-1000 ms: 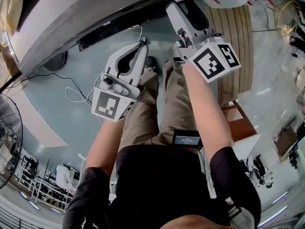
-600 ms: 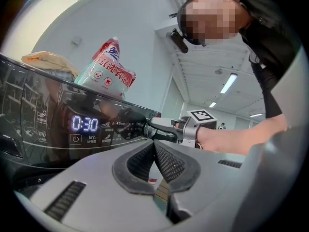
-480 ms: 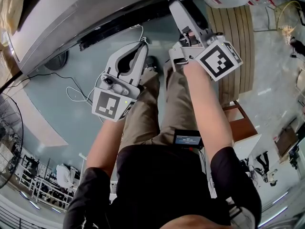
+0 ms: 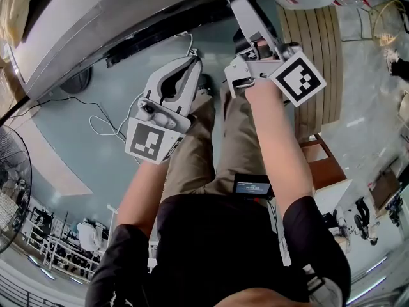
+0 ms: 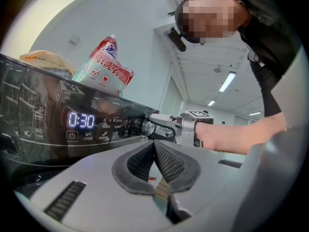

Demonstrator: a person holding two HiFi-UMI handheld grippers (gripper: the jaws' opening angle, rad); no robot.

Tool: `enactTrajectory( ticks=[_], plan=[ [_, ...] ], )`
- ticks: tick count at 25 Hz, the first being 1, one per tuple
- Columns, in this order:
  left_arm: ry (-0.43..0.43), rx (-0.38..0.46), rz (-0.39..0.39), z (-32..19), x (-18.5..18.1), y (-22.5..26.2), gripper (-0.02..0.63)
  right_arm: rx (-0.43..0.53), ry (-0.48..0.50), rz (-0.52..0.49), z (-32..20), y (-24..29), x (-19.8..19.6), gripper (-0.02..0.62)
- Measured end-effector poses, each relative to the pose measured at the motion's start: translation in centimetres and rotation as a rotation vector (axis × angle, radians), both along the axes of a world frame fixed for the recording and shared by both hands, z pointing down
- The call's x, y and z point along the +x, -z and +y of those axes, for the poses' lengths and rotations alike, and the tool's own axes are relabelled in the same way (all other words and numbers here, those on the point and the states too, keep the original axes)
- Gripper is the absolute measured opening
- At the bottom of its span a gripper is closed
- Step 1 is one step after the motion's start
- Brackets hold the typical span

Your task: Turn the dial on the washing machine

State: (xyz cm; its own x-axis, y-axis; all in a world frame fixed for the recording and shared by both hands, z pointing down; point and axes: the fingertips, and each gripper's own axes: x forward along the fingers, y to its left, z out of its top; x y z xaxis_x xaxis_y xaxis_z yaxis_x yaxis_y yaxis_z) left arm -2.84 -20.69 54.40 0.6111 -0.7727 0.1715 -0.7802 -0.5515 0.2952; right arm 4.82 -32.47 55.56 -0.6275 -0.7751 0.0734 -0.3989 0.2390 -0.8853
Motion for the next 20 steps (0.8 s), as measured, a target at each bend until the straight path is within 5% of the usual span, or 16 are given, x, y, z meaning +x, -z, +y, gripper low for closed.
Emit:
enactTrajectory(
  ticks=[20],
  plan=[
    [0.016, -0.008, 0.005, -0.01, -0.40, -0.24, -0.005, -0.131, -0.034, -0.236, 0.04, -0.59, 0.13, 0.275]
  ],
)
